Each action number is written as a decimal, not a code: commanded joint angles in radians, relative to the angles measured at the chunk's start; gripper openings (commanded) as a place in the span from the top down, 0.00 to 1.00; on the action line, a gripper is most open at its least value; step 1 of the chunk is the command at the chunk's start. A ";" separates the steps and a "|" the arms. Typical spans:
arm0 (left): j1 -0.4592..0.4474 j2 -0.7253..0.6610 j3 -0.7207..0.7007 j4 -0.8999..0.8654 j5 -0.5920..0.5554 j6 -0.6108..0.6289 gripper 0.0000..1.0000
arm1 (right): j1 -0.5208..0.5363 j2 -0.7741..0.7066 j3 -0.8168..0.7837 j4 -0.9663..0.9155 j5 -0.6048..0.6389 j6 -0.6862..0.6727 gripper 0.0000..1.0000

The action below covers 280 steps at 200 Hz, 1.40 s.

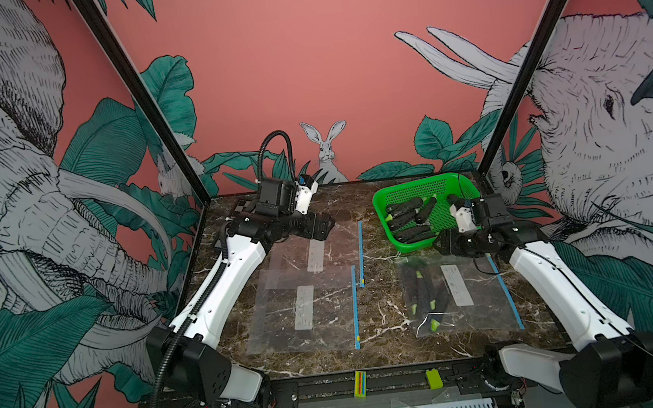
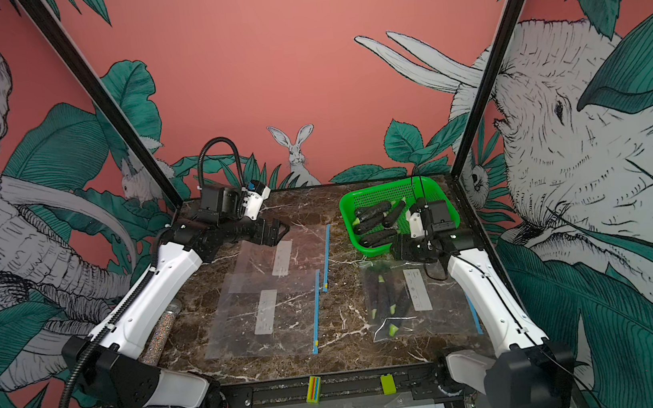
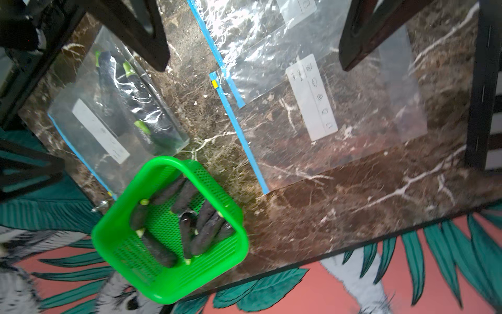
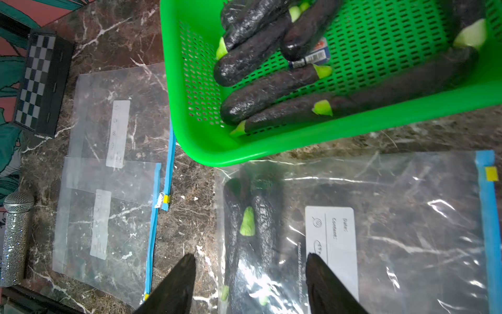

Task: Place the eggplant in a zip-top bag and seal the zipper
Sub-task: Place the zipper food storage bag at the center of the board, then open the zipper of the food storage bag at the center of the board.

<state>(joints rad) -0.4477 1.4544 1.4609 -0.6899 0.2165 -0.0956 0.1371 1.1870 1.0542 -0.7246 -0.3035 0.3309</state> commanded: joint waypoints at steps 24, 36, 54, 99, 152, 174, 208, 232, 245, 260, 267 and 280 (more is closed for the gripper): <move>-0.124 -0.077 -0.062 -0.227 -0.372 -0.214 0.01 | 0.128 0.032 -0.026 0.186 -0.022 0.073 0.07; -0.207 -0.080 -0.083 -0.301 -0.468 -0.265 0.01 | 0.167 0.037 -0.051 0.224 -0.031 0.094 0.02; -0.277 -0.097 -0.152 -0.336 -0.456 -0.372 0.02 | 0.205 0.038 -0.099 0.285 -0.036 0.126 0.02; -0.425 -0.109 -0.293 -0.241 -0.439 -0.541 0.08 | 0.219 0.036 -0.201 0.358 -0.058 0.166 0.03; -0.495 -0.002 -0.335 -0.177 -0.450 -0.599 0.11 | 0.227 0.009 -0.262 0.412 -0.103 0.165 0.03; -0.505 0.022 -0.347 -0.161 -0.446 -0.607 0.11 | 0.229 0.000 -0.298 0.452 -0.116 0.169 0.03; -0.525 0.069 -0.354 -0.176 -0.478 -0.633 0.11 | 0.229 0.000 -0.323 0.476 -0.118 0.172 0.04; -0.545 0.091 -0.343 -0.175 -0.496 -0.641 0.13 | 0.229 -0.003 -0.330 0.483 -0.110 0.169 0.04; -0.555 0.105 -0.344 -0.173 -0.500 -0.653 0.14 | 0.229 0.001 -0.333 0.487 -0.109 0.168 0.04; -0.561 0.123 -0.348 -0.159 -0.488 -0.658 0.15 | 0.230 0.008 -0.335 0.490 -0.114 0.167 0.05; -0.563 0.134 -0.349 -0.152 -0.485 -0.658 0.15 | 0.229 0.010 -0.339 0.491 -0.115 0.166 0.05; -0.565 0.150 -0.349 -0.119 -0.465 -0.649 0.16 | 0.229 0.012 -0.344 0.493 -0.114 0.165 0.05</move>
<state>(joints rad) -1.0042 1.5837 1.1187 -0.8459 -0.2504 -0.7212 0.3614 1.2015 0.7242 -0.2684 -0.4088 0.4953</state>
